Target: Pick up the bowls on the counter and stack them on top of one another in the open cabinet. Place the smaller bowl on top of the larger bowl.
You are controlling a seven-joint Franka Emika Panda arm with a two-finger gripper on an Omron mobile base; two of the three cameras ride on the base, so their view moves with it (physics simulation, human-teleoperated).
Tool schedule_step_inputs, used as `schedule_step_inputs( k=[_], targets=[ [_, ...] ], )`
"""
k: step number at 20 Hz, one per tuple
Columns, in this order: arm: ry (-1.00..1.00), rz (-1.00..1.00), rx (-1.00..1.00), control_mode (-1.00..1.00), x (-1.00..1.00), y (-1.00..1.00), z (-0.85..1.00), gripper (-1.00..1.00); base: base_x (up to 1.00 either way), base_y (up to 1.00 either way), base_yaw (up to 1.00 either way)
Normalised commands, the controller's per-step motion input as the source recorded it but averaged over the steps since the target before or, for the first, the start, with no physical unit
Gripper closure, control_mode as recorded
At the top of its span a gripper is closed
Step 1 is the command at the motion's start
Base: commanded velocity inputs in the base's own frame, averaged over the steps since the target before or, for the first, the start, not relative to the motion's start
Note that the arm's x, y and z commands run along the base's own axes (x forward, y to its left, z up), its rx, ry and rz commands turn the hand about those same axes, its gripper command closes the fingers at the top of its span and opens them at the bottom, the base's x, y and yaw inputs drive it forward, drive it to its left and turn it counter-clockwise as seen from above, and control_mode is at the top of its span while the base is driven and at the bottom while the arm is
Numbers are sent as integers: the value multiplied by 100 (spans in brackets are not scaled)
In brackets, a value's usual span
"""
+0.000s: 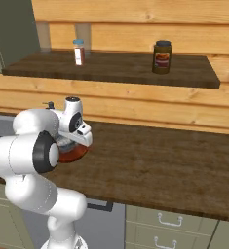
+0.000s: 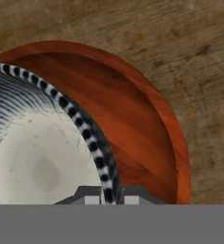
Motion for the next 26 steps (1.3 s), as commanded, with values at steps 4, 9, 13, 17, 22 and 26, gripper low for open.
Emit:
schedule_step_inputs(
  k=[4,9,13,17,22,26],
  targets=[
    [0,0,0,-100,1,0,3,-100,0,0,0],
    [4,0,4,-100,-19,-30,27,-100,0,0,0],
    [5,0,1,-100,-27,-54,-4,-100,0,0,0],
    [0,1,0,-100,0,0,-42,-100,0,0,0],
    [0,0,0,-100,0,13,-48,-100,0,0,0],
    [0,0,0,-100,2,29,-44,-100,0,0,0]
  ],
)
